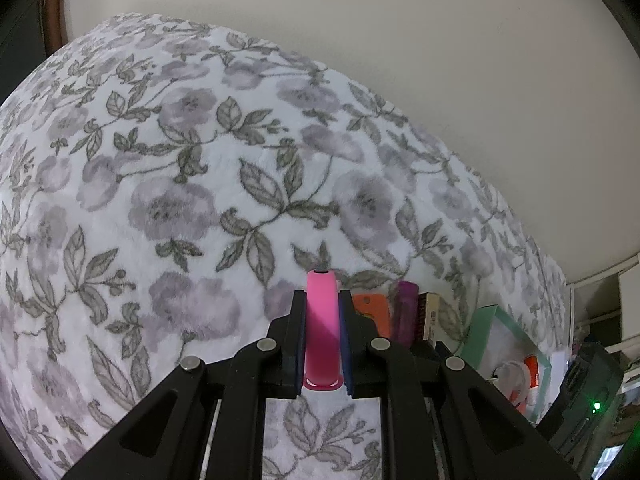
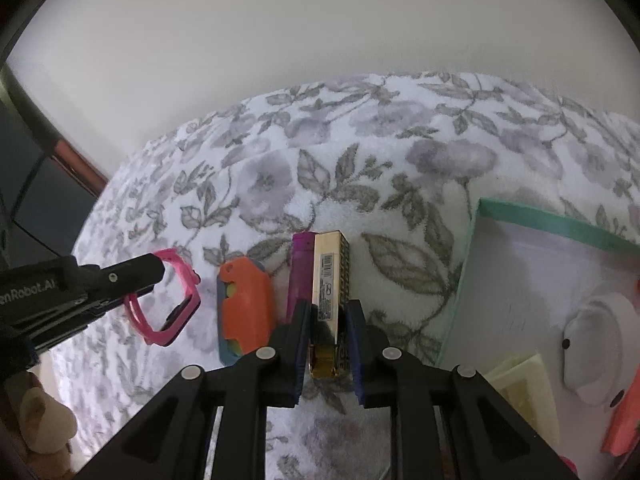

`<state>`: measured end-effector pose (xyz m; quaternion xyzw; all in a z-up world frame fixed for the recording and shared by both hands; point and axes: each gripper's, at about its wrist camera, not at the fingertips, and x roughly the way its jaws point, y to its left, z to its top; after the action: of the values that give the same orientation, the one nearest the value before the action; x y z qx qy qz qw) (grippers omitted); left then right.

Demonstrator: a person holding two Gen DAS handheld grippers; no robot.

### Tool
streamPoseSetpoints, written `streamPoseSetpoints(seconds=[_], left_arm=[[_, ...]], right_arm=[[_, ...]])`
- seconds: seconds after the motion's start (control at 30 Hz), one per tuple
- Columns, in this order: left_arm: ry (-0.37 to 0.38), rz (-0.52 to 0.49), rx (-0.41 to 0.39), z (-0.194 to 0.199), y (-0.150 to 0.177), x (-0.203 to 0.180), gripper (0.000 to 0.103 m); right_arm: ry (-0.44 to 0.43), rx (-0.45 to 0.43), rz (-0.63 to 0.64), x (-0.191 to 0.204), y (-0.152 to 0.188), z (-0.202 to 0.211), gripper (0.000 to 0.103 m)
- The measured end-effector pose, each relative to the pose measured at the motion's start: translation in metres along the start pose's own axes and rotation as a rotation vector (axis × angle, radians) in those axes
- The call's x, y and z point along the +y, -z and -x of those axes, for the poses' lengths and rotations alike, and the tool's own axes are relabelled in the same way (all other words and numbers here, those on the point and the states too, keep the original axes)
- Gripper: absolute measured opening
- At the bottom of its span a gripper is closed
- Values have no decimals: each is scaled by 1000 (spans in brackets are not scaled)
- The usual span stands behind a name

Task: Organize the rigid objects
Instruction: 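Lift and carry the harmonica with right while left carries the pink strap over the tray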

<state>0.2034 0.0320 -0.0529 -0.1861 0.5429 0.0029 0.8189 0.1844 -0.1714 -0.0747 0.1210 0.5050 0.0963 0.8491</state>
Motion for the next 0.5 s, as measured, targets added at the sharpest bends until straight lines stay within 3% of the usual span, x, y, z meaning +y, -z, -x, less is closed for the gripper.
streamPoseSetpoints(seconds=[0.3, 0.5], left_arm=[[-13, -4, 27, -11, 3, 0, 15], [-7, 3, -8, -2, 0, -1, 15]], right_arm=[[44, -19, 39, 6, 3, -2, 20], [-5, -28, -16, -2, 1, 3, 19]])
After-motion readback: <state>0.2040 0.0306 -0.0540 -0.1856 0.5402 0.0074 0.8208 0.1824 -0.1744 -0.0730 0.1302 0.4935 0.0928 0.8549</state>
